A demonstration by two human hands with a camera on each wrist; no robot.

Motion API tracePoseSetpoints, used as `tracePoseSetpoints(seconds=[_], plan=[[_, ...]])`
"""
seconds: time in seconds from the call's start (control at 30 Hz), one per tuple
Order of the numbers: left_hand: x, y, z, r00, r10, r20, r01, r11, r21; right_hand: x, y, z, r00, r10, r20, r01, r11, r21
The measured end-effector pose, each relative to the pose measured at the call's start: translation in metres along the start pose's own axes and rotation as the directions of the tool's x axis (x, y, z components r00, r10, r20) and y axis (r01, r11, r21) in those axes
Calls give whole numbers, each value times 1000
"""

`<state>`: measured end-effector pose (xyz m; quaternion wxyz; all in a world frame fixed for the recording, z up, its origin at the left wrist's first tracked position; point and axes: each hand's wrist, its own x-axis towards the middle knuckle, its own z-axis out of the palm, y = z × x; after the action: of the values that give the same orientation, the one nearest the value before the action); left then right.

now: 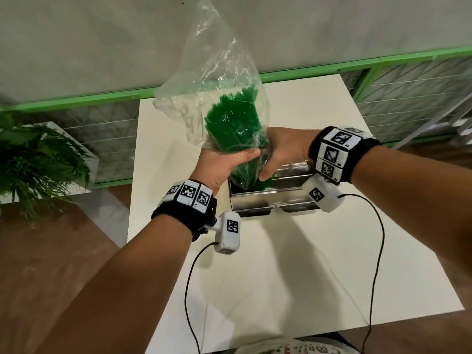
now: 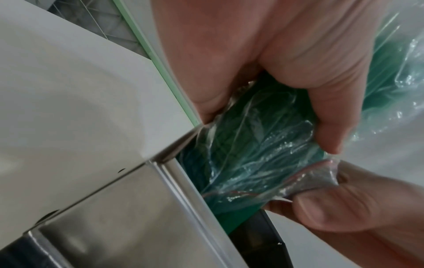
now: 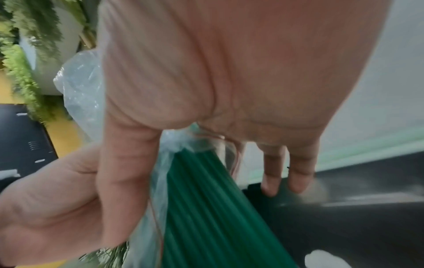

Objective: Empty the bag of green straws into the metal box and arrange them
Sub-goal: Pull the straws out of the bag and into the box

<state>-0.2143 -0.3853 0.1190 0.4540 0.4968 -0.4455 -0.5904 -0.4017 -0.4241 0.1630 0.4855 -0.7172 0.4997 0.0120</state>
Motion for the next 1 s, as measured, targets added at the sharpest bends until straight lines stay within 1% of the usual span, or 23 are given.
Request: tracePoseSetpoints(seconds=[0.07,0.13,0.23,0.3,0.37,0.43,0.5,0.57,0.63,0.7,0.83,0.9,1.0], plan=[[1,-2,0,1000,8,-20,-9,1000,-6,-1,-2,-5,1000,21,11,-20,999,-49],[2,-2,0,999,23,-40,-24,1000,-16,1,-4,-6,1000,-14,-3,14,998,-66],[3,-4,0,998,40,-37,-41,999,-26,3,-4,-4,997,-60,-45,56,996,-73],[3,-6,0,998,31,-46,-33,999,-28,3,-5,0,991,-90,-98,82,994,-79],[4,-8,1,996,11,-90,-17,997,-75,4,-9,5,982,-119,-145,110,992,-66],[4,-6,4,988,-43,-145,19,986,-164,6,-14,8,972,-145,-187,142,989,-32],[5,-2,8,982,-83,-168,40,969,-244,9,-21,4,956,-186,-227,188,982,-13],[5,3,13,979,-97,-182,41,956,-290,10,-28,-3,941,-219,-257,218,975,-31],[4,7,18,979,-83,-188,22,951,-308,11,-32,-8,931,-239,-275,226,971,-76],[1,8,21,981,-73,-181,19,959,-283,11,-32,-9,931,-240,-274,216,970,-116],[-3,0,14,990,-56,-128,40,991,-130,10,-21,4,951,-177,-255,152,982,-112],[-4,-5,7,993,-35,-116,26,997,-72,12,-14,13,952,-143,-271,127,989,-74],[-5,-8,0,992,-11,-124,6,999,-44,15,-9,20,945,-118,-304,130,991,19]])
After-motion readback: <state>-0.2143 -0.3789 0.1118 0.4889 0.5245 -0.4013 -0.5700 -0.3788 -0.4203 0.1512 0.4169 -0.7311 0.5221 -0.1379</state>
